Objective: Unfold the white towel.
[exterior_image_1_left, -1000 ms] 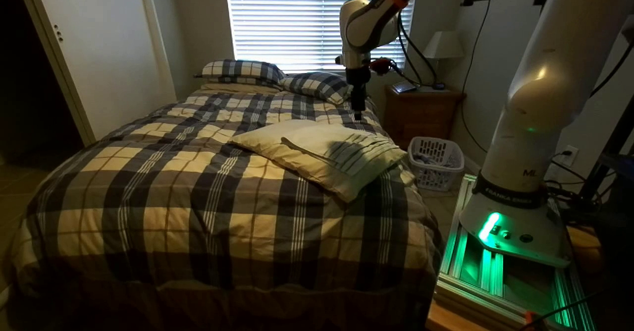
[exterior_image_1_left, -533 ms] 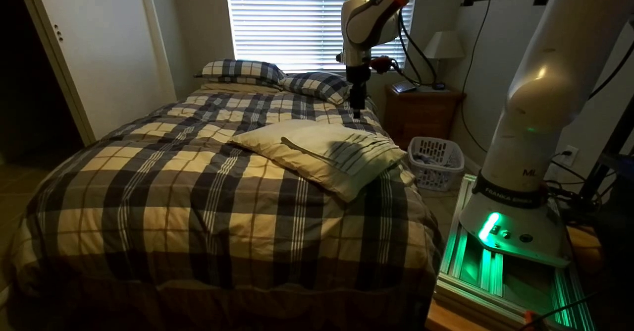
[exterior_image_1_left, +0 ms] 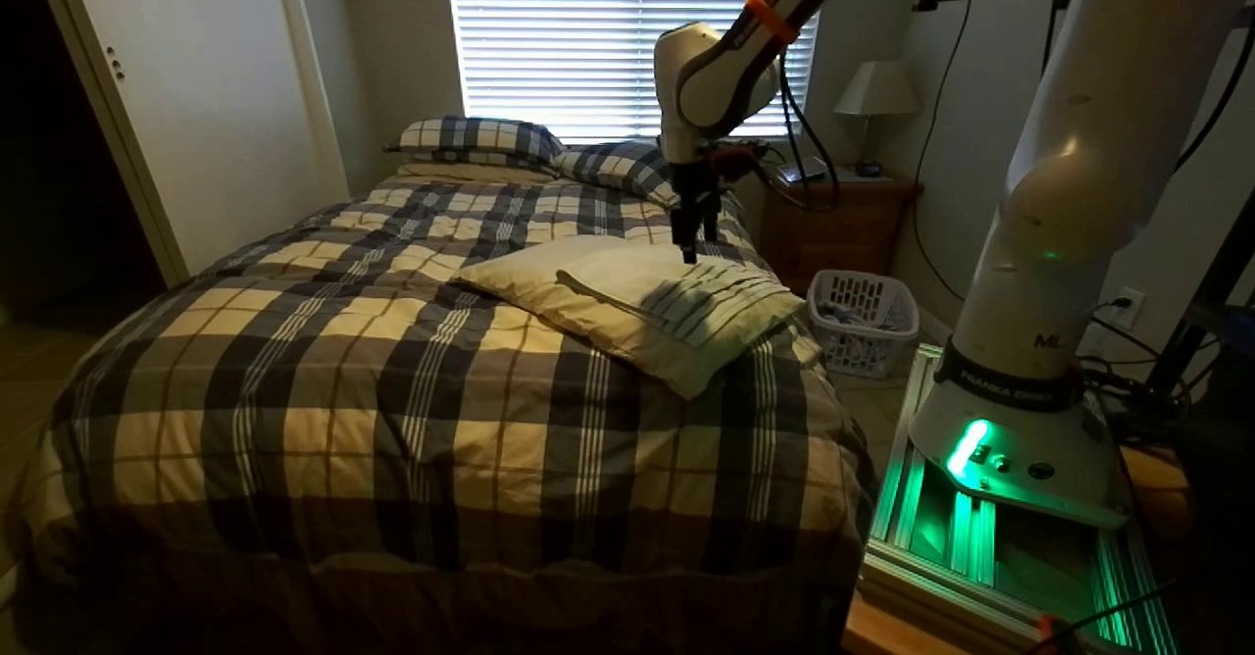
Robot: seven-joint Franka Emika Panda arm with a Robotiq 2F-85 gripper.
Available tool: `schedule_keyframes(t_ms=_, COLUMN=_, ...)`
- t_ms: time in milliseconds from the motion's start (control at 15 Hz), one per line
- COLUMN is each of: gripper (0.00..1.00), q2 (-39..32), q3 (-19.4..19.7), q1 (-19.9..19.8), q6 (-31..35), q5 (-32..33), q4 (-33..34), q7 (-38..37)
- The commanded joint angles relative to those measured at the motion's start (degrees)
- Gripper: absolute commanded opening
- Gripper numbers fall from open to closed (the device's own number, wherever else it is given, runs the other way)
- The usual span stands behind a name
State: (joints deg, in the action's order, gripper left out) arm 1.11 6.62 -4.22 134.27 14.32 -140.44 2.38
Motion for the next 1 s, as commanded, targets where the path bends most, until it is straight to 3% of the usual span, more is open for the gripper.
schedule_keyframes(t_ms=0, gripper=1.00, q2=-2.46, q3=-0.37, q1=-0.66, q6=1.94, q5=6.91, q4=-1.20, q7=-7.94)
schedule_keyframes(t_ms=200, gripper=1.00, q2=-5.23, q3=-0.12, q1=-0.12, q6=5.15, q5=17.24, q4=-1.42, q7=-10.43)
schedule_keyframes(t_ms=467, gripper=1.00, q2=-6.30, q3=1.23, q1=-0.54, q6=12.36, q5=23.03, q4=-2.08, q7=-11.25)
schedule_keyframes(t_ms=733, gripper=1.00, q2=-5.47, q3=2.47, q1=-1.98, q6=22.09, q5=18.78, q4=-4.49, q7=-9.96)
schedule_keyframes(t_ms=933, gripper=1.00, q2=-4.88, q3=3.39, q1=-2.87, q6=25.24, q5=15.09, q4=-6.35, q7=-9.25)
